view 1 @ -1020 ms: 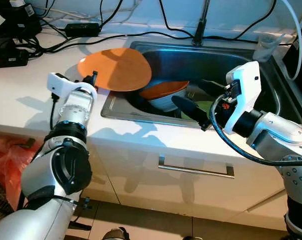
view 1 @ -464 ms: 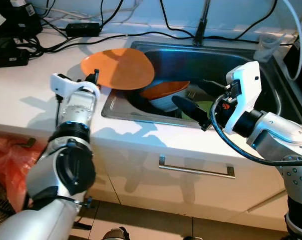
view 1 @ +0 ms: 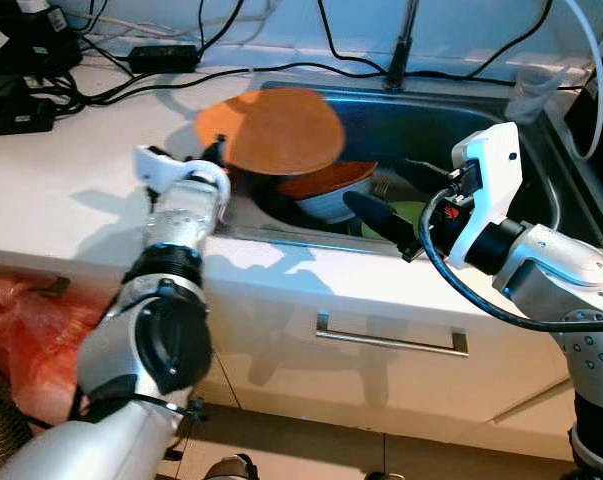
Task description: Kitchen organization
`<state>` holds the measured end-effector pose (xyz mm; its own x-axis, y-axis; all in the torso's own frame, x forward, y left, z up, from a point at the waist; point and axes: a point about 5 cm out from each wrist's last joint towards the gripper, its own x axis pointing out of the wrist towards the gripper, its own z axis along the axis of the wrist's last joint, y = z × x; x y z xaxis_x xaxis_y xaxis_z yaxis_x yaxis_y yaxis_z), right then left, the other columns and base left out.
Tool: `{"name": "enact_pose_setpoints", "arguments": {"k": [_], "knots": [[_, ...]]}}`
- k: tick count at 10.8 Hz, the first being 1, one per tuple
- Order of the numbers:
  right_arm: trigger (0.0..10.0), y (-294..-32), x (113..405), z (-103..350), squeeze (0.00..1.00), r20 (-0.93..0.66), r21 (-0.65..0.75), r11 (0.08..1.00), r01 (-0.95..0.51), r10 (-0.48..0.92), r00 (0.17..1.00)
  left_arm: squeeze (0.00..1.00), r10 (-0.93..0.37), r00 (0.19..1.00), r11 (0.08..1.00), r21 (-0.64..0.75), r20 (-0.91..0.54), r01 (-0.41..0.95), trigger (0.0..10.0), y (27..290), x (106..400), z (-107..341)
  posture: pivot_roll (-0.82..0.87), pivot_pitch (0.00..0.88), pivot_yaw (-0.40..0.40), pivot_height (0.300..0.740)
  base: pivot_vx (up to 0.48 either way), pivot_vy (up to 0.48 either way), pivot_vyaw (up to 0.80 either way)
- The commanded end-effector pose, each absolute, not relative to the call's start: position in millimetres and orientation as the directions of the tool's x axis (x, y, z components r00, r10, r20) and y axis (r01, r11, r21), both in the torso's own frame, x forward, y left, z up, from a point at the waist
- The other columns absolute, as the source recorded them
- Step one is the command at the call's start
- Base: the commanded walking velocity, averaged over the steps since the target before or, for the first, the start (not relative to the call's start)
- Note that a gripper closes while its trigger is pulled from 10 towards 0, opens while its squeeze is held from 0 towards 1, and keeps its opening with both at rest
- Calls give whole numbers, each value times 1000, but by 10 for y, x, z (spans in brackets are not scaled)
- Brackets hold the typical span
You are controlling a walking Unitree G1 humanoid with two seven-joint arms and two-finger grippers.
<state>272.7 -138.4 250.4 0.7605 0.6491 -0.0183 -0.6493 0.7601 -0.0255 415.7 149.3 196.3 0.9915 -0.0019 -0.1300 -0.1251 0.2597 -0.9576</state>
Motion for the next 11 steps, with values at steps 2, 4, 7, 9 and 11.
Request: {"name": "enact_pose_setpoints", "arguments": {"k": [2, 4, 7, 9, 11], "knots": [[10000, -1401, 2723, 2506, 0, -20, -30, 760, -650, 649, 760, 0, -49, 995, 243, -967, -90, -76, 0, 1358, 4160, 2023, -93, 99, 30, 740, 0, 0, 0], [10000, -1424, 2708, 2494, 0, -38, -36, 765, -643, 642, 766, 0, -94, 991, 246, -967, -94, -68, 0, 1232, 4149, 2002, -103, 99, 35, 740, 0, 0, 0], [10000, -1651, 2744, 2455, 0, -110, -74, 860, -505, 496, 861, 0, -174, 979, 267, -962, -107, -58, 0, 1016, 4134, 1983, -135, 117, 76, 740, 0, 0, 0], [10000, -1684, 2663, 2418, 0, -115, -68, 879, -473, 464, 878, 0, -229, 968, 276, -960, -106, -40, 0, 871, 4123, 2006, -150, 130, 105, 740, 0, 0, 0], [10000, -1727, 2609, 2398, 0, -122, -69, 894, -442, 432, 894, 0, -274, 956, 275, -961, -101, -23, 0, 748, 4112, 2031, -173, 141, 130, 740, 0, 0, 0]]}}
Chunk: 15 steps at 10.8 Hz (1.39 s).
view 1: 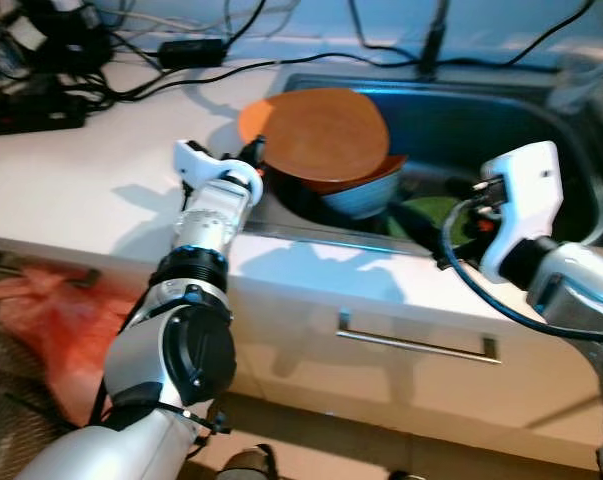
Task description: Kitchen organization
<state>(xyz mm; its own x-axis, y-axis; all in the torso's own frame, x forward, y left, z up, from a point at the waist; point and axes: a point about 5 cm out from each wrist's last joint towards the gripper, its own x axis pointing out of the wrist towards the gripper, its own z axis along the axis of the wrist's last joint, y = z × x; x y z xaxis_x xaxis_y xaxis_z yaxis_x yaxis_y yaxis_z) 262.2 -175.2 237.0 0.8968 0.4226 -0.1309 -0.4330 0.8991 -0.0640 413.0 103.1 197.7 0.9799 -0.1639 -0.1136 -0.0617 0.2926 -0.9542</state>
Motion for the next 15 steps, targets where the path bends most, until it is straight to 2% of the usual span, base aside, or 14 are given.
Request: {"name": "enact_pose_setpoints", "arguments": {"k": [1, 4, 7, 11, 13, 15], "knots": [[10000, -1795, 2587, 2380, 0, -138, -79, 913, -401, 389, 911, 0, -302, 947, 278, -960, -105, -18, 0, 659, 4094, 2012, -187, 144, 144, 740, 0, 0, 0], [10000, -1821, 2498, 2406, 0, -110, -64, 928, -368, 360, 926, 0, -333, 937, 309, -951, -105, 3, 0, 586, 4084, 2010, -199, 147, 158, 740, 0, 0, 0], [10000, -1874, 2591, 2417, 0, -100, -71, 952, -297, 289, 952, 0, -363, 927, 337, -941, -94, 36, 0, 526, 4072, 2012, -200, 143, 163, 740, 0, 0, 0], [10000, -1949, 2579, 2401, 0, -106, -104, 970, -221, 210, 972, 0, -436, 897, 334, -939, -77, 82, 0, 292, 4026, 2049, -235, 128, 191, 740, 0, 0, 0], [10000, -1951, 2558, 2414, 0, -99, -107, 970, -219, 208, 973, 0, -448, 891, 332, -939, -72, 91, 0, 243, 4015, 2056, -247, 131, 195, 740, 0, 0, -781], [10000, -1962, 2551, 2427, 0, -96, -112, 970, -216, 206, 974, 0, -450, 890, 350, -931, -66, 108, 0, 236, 4012, 2053, -251, 133, 190, 740, 0, 0, 0]]}}
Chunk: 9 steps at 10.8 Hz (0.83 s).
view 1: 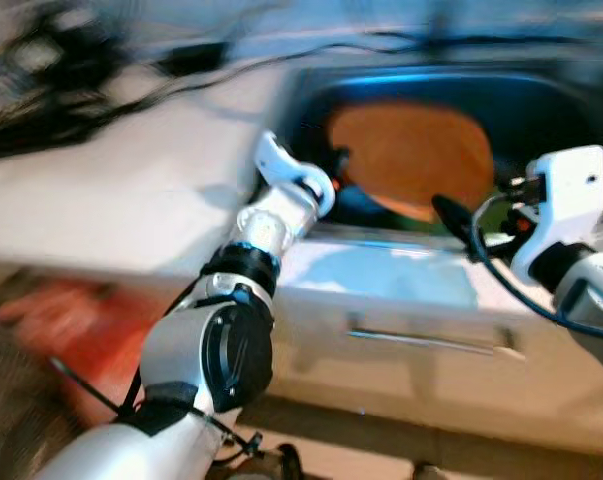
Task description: Kitchen organization
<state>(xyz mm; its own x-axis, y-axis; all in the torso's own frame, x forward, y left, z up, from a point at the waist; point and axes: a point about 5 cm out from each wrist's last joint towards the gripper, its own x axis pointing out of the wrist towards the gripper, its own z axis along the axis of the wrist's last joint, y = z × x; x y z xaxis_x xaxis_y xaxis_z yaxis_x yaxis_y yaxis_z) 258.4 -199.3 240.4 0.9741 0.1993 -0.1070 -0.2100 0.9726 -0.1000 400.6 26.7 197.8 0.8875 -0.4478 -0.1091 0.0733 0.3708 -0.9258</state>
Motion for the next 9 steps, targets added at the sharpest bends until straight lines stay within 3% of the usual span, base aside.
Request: {"name": "enact_pose_setpoints", "arguments": {"k": [1, 6, 9], "knots": [[10000, -1944, 2556, 2434, 0, -92, -111, 968, -227, 217, 972, 0, -452, 891, 359, -925, -52, 128, 0, 240, 4016, 2070, -250, 131, 188, 740, 0, 0, 0], [10000, -1902, 2539, 2452, 0, -90, -101, 961, -256, 247, 965, 0, -406, 909, 403, -911, -95, 85, 0, 323, 4041, 2010, -263, 144, 184, 740, 0, 0, 0], [10000, -1680, 2391, 2470, 0, -92, -74, 920, -384, 378, 921, 0, -365, 919, 447, -894, -148, 33, 0, 367, 4027, 1869, -315, 191, 192, 740, 0, 0, 0]]}}
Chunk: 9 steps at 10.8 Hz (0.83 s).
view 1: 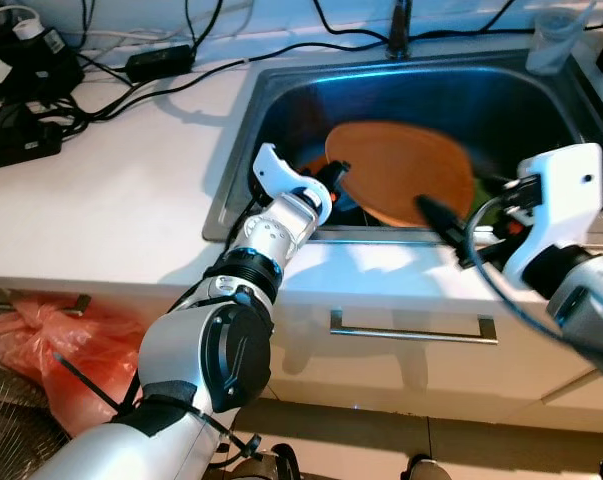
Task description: Kitchen organization
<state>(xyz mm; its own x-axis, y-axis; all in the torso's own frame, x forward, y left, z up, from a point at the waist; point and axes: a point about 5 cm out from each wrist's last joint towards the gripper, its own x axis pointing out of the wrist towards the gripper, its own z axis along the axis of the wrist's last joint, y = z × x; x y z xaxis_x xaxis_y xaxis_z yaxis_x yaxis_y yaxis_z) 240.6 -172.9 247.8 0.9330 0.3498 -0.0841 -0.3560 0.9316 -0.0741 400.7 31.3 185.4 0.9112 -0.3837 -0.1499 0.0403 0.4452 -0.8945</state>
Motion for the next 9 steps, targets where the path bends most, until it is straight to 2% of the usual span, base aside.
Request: {"name": "enact_pose_setpoints", "arguments": {"k": [1, 5, 9], "knots": [[10000, -1645, 2331, 2460, 0, -97, -69, 914, -399, 392, 915, 0, -356, 920, 459, -888, -164, 19, 0, 373, 4018, 1823, -330, 207, 194, 740, 0, 0, 0], [10000, -1572, 2233, 2433, 0, -106, -27, 918, -397, 392, 914, 0, -327, 916, 514, -857, -232, -34, 0, 360, 3965, 1650, -352, 242, 199, 740, 0, 0, 0], [10000, -1494, 2326, 2617, 0, -29, -15, 928, -371, 371, 928, 0, -282, 920, 559, -826, -273, -73, 0, 374, 3952, 1592, -353, 225, 189, 740, 0, 0, 0]]}}
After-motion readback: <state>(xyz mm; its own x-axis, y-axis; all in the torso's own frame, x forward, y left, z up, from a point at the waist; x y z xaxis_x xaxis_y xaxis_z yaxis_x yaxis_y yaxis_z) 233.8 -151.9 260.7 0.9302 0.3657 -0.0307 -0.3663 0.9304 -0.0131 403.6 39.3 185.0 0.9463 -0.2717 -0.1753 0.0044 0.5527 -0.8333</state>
